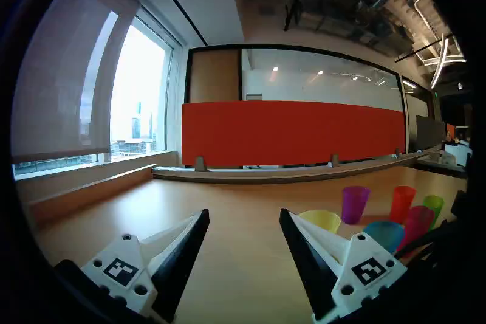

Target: Pour water

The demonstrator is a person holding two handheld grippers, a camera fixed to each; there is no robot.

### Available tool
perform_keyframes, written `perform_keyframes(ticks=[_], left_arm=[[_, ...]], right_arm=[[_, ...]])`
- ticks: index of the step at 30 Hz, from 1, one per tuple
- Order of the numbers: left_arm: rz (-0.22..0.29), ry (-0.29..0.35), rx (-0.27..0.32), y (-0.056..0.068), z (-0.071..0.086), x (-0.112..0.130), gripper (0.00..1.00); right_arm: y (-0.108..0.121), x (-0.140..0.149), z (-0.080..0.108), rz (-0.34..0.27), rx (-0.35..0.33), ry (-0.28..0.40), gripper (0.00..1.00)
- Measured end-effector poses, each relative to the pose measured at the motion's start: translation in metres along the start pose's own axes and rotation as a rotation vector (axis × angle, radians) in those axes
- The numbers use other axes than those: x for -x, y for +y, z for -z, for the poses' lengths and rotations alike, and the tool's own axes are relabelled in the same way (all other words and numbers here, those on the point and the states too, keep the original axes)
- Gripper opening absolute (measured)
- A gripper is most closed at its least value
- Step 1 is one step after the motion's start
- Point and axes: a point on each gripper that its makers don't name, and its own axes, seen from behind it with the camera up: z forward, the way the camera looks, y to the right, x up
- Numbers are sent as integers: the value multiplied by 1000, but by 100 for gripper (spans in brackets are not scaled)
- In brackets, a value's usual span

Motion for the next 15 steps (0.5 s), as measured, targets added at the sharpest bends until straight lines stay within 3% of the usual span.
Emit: perform_keyframes(ticks=[15], left_arm=[[0,0,0,0,0,0,85]], right_arm=[[5,34,-4,-27,9,-45,98]])
